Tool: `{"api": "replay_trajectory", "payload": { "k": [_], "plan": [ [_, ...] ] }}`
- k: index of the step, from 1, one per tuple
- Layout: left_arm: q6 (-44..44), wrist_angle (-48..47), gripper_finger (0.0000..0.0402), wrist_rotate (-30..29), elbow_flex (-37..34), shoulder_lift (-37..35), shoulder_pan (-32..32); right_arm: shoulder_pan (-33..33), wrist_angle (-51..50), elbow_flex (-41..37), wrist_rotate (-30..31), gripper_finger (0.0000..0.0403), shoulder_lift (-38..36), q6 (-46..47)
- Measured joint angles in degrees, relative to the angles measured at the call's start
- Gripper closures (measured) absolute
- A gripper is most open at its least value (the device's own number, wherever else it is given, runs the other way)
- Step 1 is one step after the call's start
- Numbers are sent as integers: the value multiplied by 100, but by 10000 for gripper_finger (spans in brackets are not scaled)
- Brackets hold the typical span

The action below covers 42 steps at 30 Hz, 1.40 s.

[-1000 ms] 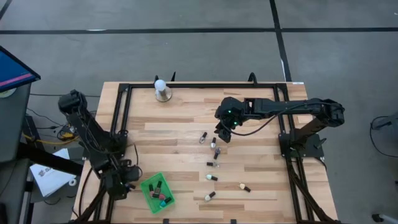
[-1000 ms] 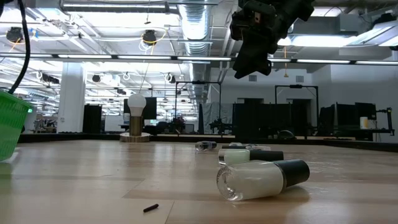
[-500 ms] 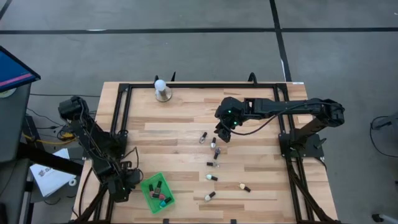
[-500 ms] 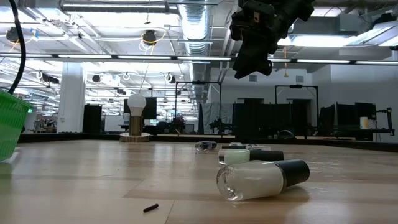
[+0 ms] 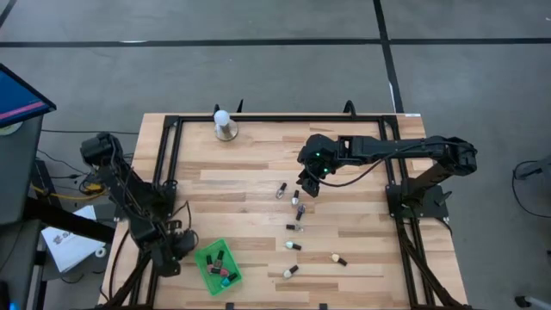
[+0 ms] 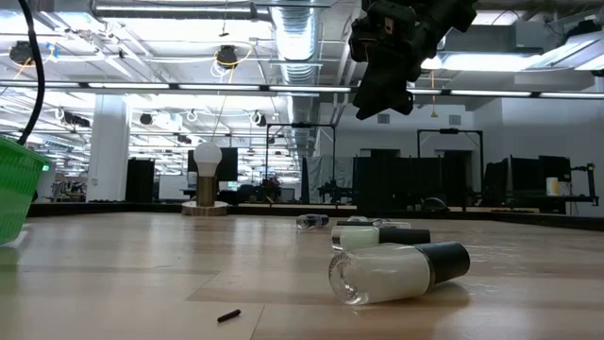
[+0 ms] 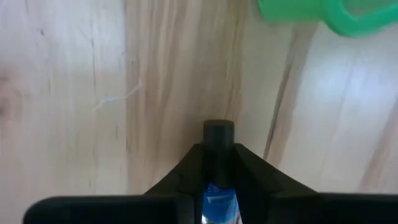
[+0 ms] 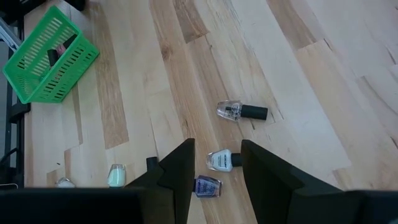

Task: Pick & Place Nail Polish
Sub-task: Put the black dark blue nail polish bottle into the green basket

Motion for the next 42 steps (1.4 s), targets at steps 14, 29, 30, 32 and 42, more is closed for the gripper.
{"api": "replay_trajectory", "payload": {
  "k": [14, 29, 30, 32, 42],
  "plan": [
    [-333, -91, 350, -6, -7, -1099, 598, 0, 0, 0, 0, 280, 0, -2],
    [-640, -142, 350, -44, 480, -2475, 730, 0, -44, 2, 0, 281, 0, -20],
    [-638, -141, 350, -89, 542, -2513, 730, 0, -44, 2, -2, 281, 0, -20],
    [-639, -131, 350, -303, 666, -2562, 730, 0, -42, 2, 0, 281, 0, -20],
    [274, 76, 351, -1292, 1356, -1944, 1283, 0, -45, 2, -2, 281, 0, -15]
  ]
}}
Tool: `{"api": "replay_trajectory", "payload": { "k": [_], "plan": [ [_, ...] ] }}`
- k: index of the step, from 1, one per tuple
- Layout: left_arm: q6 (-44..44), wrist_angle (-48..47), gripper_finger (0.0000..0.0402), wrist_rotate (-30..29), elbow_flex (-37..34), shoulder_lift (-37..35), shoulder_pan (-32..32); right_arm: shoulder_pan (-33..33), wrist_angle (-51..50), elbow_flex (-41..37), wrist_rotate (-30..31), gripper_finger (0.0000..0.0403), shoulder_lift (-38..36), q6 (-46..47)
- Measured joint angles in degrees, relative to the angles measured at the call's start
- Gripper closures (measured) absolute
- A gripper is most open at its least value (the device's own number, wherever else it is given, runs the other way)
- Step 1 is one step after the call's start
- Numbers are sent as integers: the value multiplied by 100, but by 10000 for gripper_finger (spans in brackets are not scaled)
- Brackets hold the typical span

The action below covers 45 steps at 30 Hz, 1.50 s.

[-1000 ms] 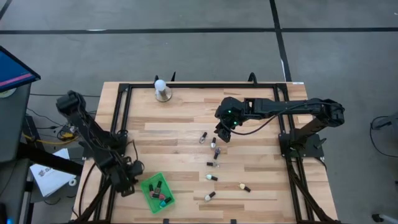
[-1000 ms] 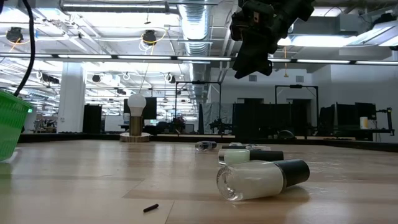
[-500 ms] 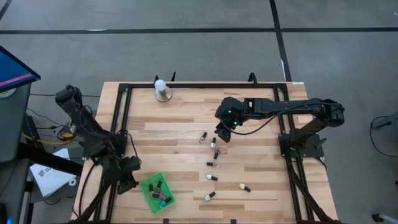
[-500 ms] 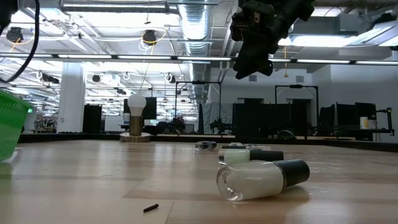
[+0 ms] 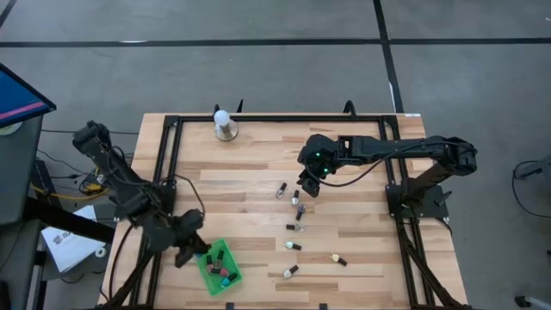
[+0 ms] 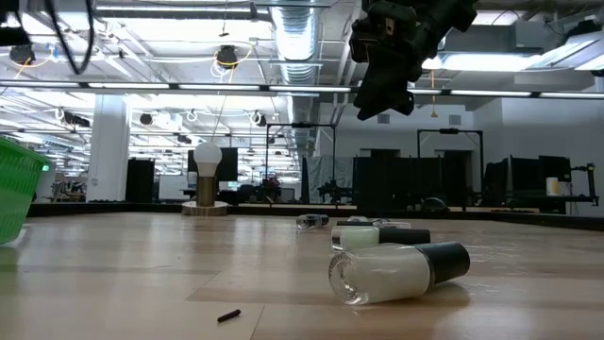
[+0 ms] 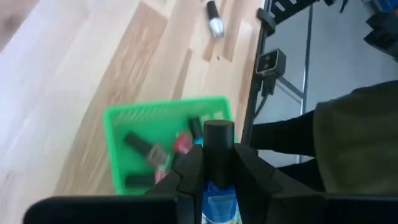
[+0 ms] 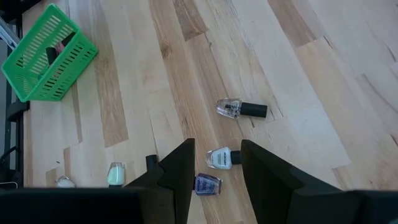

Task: Pick & Place Nail Polish
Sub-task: Put the black dark blue nail polish bottle into the green basket

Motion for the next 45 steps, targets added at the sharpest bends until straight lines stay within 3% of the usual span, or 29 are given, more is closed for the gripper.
{"api": "replay_trajectory", "payload": {
  "k": [7, 19, 45],
  "plan": [
    [914, 615, 350, 232, 368, 1035, 429, 0, -86, 0, -11, 281, 0, 13],
    [861, 1909, 347, 308, 462, 2465, 260, 49, -115, 0, -13, 281, 0, -157],
    [643, 1853, 334, 774, 464, 3201, 42, 232, -179, 0, -15, 281, 0, -291]
  ]
}}
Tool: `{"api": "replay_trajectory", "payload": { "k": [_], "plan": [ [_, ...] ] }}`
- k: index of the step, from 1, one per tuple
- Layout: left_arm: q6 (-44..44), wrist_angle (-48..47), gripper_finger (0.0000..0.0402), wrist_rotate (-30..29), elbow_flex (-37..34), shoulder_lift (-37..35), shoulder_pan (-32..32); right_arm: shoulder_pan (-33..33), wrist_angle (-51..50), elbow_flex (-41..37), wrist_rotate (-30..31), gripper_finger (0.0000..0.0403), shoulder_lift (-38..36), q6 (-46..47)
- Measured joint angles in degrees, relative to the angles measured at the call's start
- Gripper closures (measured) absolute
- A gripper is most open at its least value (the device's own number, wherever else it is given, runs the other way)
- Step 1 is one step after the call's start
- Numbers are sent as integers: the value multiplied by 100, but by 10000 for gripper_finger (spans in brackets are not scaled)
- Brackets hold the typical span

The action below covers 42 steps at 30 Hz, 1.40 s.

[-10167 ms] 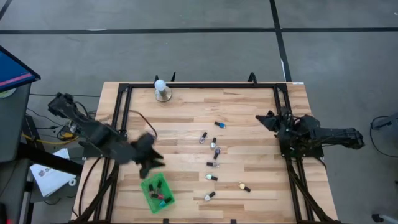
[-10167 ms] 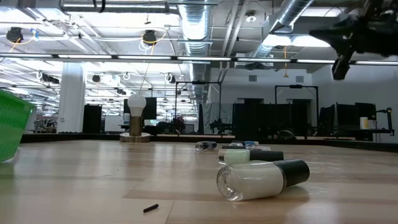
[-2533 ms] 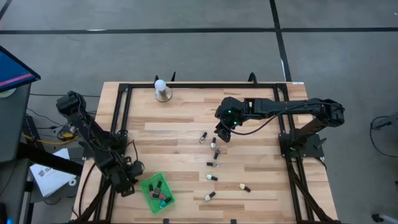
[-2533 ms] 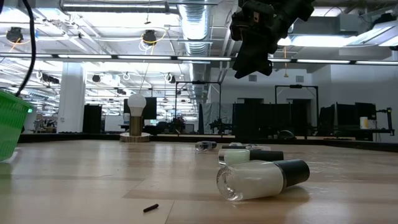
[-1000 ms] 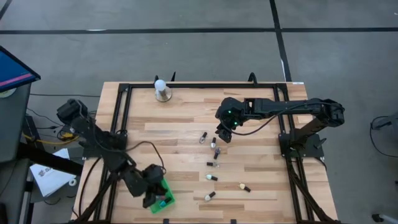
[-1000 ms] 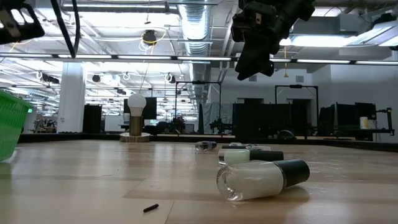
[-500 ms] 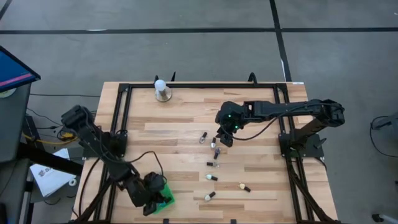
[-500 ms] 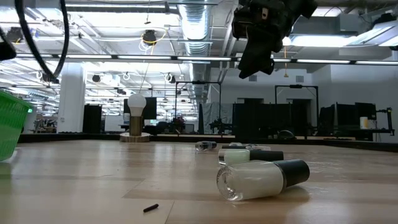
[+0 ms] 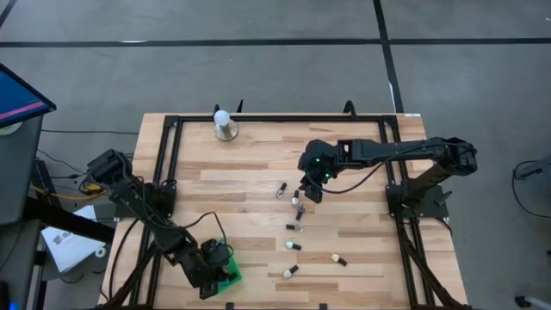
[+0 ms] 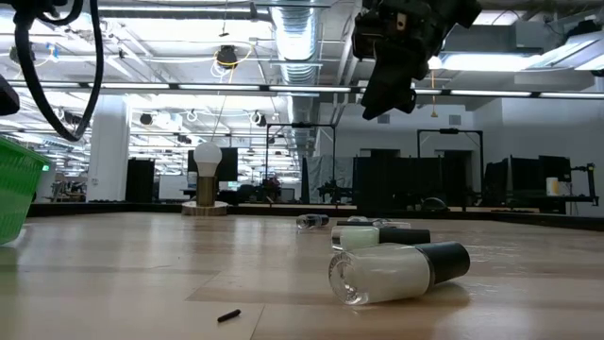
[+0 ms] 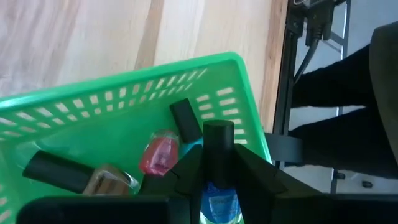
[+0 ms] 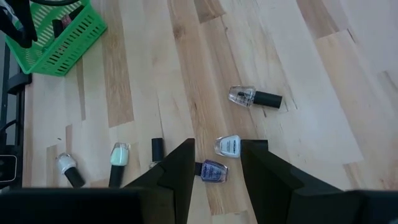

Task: Pick & Place Nail Polish
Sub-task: Put the black dark blue nail polish bottle into the green basket, then put the transparent nail polish bottle into the green basket

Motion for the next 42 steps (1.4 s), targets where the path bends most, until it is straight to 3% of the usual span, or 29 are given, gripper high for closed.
{"api": "replay_trajectory", "payload": {
  "k": [13, 24, 32, 36, 42],
  "plan": [
    [410, -2, 326, 168, 0, 0, 33, 31, -42, 0, 0, 280, 0, 3],
    [424, -2, 267, 268, 0, -14, 33, 31, -42, 0, 0, 280, 0, 3],
    [583, -32, 241, 315, 7, -886, 426, 31, -63, 0, -64, 280, 0, 26],
    [1089, -319, 247, -39, 10, -1595, 830, 31, -126, 42, -543, 280, -54, 51],
    [2311, -834, 262, -1280, 11, -2475, 1945, 68, -213, 346, -616, 280, -477, 51]
  ]
}}
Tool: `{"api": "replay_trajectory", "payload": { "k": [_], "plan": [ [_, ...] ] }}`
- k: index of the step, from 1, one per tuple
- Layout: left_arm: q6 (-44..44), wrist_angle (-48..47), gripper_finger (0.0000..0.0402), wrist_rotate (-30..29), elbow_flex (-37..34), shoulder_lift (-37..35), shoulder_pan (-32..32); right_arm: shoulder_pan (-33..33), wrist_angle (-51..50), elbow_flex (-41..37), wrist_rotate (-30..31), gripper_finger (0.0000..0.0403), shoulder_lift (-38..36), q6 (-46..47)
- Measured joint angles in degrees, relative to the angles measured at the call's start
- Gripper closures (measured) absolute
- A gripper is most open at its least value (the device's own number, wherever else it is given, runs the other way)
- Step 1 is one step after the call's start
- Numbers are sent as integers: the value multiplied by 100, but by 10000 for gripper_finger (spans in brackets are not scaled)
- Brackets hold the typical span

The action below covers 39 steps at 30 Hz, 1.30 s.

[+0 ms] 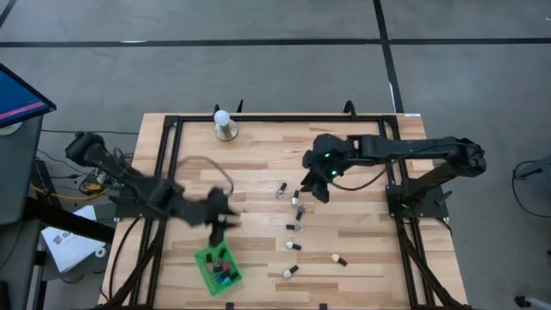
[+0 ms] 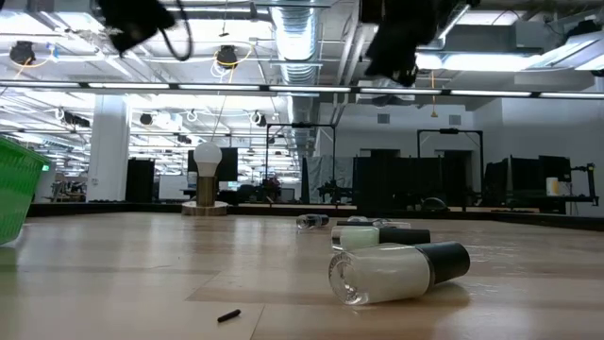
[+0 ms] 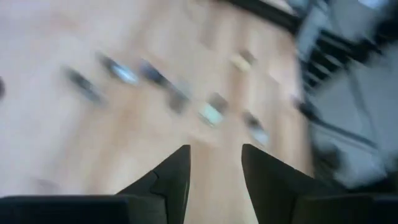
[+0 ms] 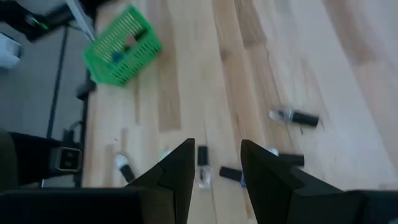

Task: Pick & Place Nail Polish
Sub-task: Put the transparent nail polish bottle into the green basket

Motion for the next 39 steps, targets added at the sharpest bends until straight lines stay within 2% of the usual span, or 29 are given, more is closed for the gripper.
{"api": "replay_trajectory", "payload": {
  "k": [5, 9, 12, 17, 23, 28, 39],
  "plan": [
    [613, 81, 260, -17, 0, -58, 1483, 0, 77, 216, 31, 280, -732, 0],
    [777, 241, 250, 406, 0, 340, 2425, 0, 239, 281, 38, 281, -1417, 0],
    [792, 487, 239, 816, 78, 795, 2825, 0, 364, 284, 166, 281, -1896, 24],
    [1199, 538, 214, 1014, 696, 1760, 2942, -7, 275, 275, 505, 281, -2447, 195],
    [1295, 519, 193, 827, 1426, 2851, 2956, 0, 297, 275, 557, 281, -2696, 254],
    [1223, 525, 190, 422, 1791, 3674, 2971, 0, 241, 273, 557, 281, -2710, 256],
    [912, 705, 194, 189, 2000, 4609, 2988, 122, 119, 249, 541, 281, -2608, 256]
  ]
}}
